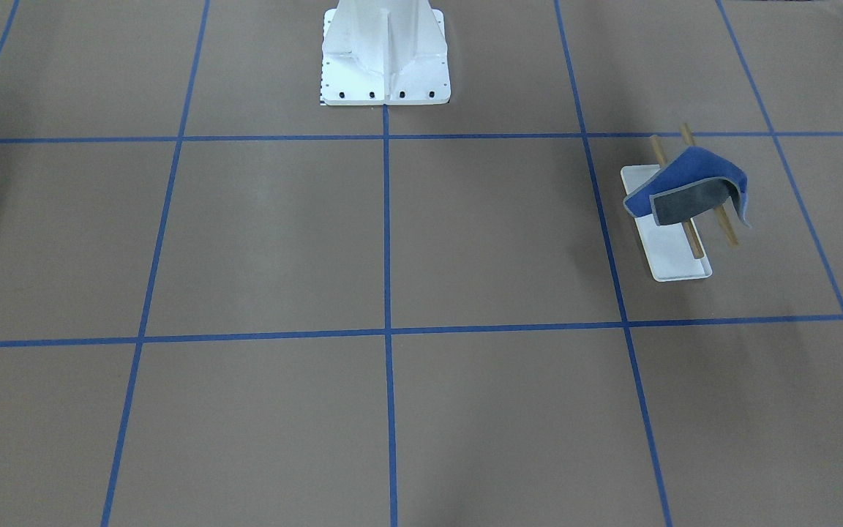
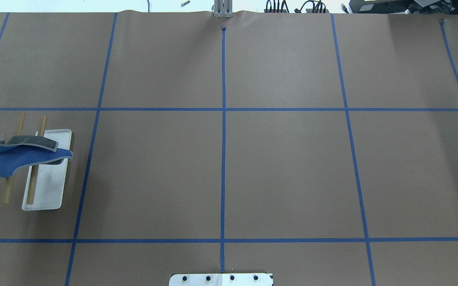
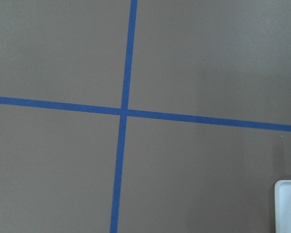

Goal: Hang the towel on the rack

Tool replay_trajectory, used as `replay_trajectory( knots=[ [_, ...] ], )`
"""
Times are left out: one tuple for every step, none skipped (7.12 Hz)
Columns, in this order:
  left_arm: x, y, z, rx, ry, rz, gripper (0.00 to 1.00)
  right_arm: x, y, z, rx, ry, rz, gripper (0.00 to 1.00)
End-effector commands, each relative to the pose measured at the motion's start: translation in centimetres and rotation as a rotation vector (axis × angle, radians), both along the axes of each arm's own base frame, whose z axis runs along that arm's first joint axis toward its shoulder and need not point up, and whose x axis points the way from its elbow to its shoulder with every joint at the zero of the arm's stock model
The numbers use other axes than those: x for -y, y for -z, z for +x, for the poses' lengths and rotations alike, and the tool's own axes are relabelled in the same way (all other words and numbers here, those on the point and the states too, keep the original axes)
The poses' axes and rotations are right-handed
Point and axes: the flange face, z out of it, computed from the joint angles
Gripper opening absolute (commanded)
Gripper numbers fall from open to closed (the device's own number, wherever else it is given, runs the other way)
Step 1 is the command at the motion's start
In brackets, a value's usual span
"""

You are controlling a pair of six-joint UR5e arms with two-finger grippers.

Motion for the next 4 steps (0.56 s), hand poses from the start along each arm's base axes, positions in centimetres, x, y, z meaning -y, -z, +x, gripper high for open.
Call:
replay_trajectory(
  knots=[
    [2.1,0.7,-3.7,0.083,-0.066,0.013,0.98,-0.4,0.8,1.0,0.107,-0.093,-0.03,1.0],
    [3.0,1.1,-5.7,0.147,-0.09,0.022,0.98,-0.2,2.5,1.1,0.107,-0.177,-0.075,1.0],
    [3.5,1.6,-6.6,0.159,-0.085,0.021,0.98,-0.2,3.5,1.1,0.106,-0.192,-0.069,1.0],
    [3.0,0.9,-6.6,0.155,-0.085,0.015,0.98,-0.2,3.5,1.1,0.106,-0.193,-0.07,1.0]
  ],
)
